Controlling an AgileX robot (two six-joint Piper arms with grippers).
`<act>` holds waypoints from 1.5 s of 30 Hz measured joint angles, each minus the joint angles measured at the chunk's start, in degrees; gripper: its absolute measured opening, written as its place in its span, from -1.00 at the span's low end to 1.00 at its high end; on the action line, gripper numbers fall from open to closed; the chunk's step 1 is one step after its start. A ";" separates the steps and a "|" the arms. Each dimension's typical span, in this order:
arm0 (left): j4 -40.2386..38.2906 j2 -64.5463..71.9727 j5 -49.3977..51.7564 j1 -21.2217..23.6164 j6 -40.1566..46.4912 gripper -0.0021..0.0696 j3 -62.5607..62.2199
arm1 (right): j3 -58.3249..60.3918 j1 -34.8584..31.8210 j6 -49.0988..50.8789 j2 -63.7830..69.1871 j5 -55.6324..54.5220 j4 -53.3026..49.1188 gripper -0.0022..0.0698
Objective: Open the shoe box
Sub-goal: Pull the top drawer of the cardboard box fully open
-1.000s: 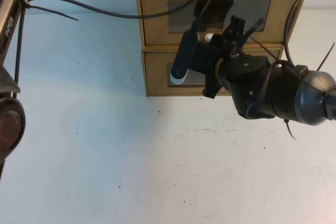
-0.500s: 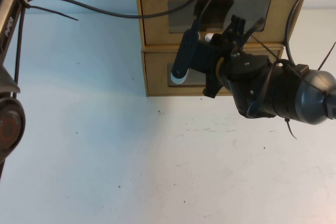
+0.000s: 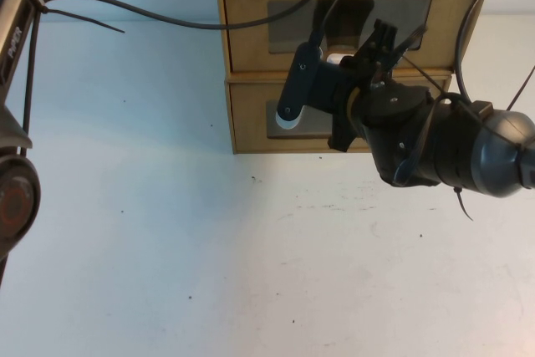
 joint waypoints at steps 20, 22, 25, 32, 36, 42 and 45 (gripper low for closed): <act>0.00 0.00 0.09 0.00 -0.13 -0.95 -0.02 | 0.00 -0.32 0.00 -0.61 -0.80 0.44 -0.91; 0.00 0.00 0.09 0.00 -0.13 -0.95 -0.02 | 0.00 -0.32 -0.13 -0.61 -0.80 0.56 -0.83; 0.00 0.00 0.09 0.00 -0.13 -0.95 -0.02 | 0.00 -0.32 -2.56 -0.61 -0.80 0.94 -0.88; 0.00 0.00 0.09 0.00 -0.54 -0.95 -0.02 | 1.76 -0.46 -4.85 -2.45 -0.83 1.14 -0.97; 0.00 0.00 0.32 0.00 -1.03 -0.95 -0.02 | 4.98 -0.83 -4.61 -7.05 -1.11 0.35 -0.98; -0.37 0.00 0.32 0.00 -1.16 -0.95 -0.02 | 7.34 -1.07 -1.89 -10.28 -1.69 -0.74 -0.98; -0.45 0.00 0.32 0.00 -1.25 -0.95 -0.02 | 7.44 -1.07 -1.53 -10.04 -4.80 -1.73 -0.96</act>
